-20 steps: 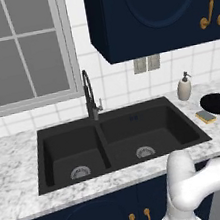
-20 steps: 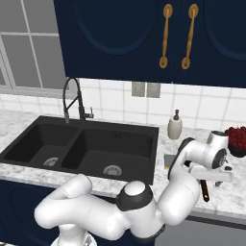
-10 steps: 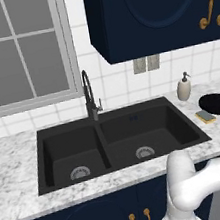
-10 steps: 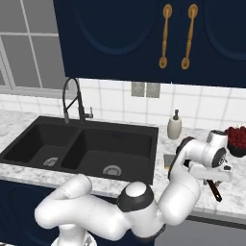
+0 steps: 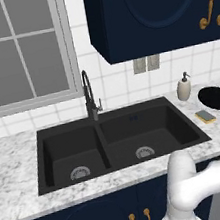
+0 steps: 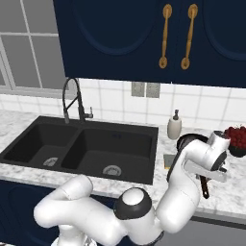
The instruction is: Pick the pan and sponge and place them into the sink. Then turn on the water.
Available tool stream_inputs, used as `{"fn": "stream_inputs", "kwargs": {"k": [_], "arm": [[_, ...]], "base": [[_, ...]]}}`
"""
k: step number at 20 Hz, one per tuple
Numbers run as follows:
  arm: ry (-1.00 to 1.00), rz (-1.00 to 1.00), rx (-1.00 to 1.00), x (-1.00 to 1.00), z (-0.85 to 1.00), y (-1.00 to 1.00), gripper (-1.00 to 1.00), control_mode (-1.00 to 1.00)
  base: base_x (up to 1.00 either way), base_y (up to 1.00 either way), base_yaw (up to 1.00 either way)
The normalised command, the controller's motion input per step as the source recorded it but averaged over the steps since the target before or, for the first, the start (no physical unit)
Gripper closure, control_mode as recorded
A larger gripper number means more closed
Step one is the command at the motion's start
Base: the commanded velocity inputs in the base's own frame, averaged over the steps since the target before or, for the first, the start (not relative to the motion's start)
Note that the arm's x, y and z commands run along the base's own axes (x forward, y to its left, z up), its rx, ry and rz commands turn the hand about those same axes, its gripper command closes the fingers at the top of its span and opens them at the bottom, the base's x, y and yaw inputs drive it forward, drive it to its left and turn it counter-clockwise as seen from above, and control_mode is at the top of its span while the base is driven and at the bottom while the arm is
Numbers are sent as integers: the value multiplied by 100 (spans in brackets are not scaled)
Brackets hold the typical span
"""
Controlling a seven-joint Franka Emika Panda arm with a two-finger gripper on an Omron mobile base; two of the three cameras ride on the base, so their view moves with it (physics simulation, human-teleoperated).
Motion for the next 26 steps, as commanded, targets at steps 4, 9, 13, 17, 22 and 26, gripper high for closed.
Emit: {"fn": "stream_inputs", "kwargs": {"k": [4,9,13,17,22,26], "arm": [[-15,-10,-11,0,53,50,100,-100],[-1,-1,-19,-12,78,62,100,-100],[10,0,-22,-28,45,89,100,-100],[9,0,-11,-37,31,90,100,-100],[-2,0,-2,-16,21,98,100,-100],[1,0,0,0,2,88,100,-100]], "base": [[0,0,0],[0,0,0],[0,0,0],[0,0,0],[0,0,0],[0,0,0]]}}
